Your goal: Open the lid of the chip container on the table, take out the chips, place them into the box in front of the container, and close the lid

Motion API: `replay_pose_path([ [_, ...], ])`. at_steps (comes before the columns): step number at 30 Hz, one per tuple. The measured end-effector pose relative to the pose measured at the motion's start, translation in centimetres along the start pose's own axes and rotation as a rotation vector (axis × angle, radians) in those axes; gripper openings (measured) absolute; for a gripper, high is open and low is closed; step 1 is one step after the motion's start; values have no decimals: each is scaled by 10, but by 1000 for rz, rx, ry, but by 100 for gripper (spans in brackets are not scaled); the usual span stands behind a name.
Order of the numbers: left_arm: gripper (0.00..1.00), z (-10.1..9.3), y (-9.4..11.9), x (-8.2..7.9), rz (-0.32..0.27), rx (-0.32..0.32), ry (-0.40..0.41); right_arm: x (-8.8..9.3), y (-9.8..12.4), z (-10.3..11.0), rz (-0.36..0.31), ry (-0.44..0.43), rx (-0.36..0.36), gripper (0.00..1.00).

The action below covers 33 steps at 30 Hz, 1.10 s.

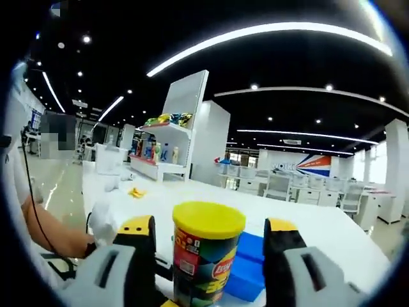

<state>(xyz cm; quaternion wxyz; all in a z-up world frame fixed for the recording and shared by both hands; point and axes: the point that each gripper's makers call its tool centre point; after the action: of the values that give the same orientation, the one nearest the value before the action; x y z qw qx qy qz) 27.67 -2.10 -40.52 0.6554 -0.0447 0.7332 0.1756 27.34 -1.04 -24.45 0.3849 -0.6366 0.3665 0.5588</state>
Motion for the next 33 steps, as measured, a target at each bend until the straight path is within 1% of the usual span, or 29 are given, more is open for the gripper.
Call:
replay_pose_path([
  [3,46,0,0,0,0,1,1,0,-6,0,6,-4,8,65],
  [9,46,0,-1,0,-3,-3,-2,5,-15,3,34,10,28,64],
  [12,46,0,-1,0,-3,-6,-4,6,-18,3,35,41,58,58],
  [15,46,0,-1,0,-2,-8,-4,4,-19,0,28,38,76,52],
  [21,45,1,-1,0,0,-11,-5,5,-19,-2,21,50,81,51],
  [26,45,1,-1,0,3,-15,-7,5,-19,-2,22,24,81,50],
  [27,45,1,-1,0,7,-16,-9,5,-19,-2,28,9,84,49],
  [31,45,1,-1,0,15,-17,-8,5,-18,-2,35,-2,84,48],
  [33,45,1,-1,0,13,-17,-10,5,-18,-2,46,-26,82,47],
])
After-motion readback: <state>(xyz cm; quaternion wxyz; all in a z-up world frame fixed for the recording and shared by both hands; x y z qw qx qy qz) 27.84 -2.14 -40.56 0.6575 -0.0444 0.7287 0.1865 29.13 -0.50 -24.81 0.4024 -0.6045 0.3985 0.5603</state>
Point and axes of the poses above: the point that each gripper's makers call its tool centre point, and the gripper's own axes: y roughly backward along the fingers, z roughly to its left, x roughly out of its underside, and after that the axes turned 12 degrees about x, right-handed
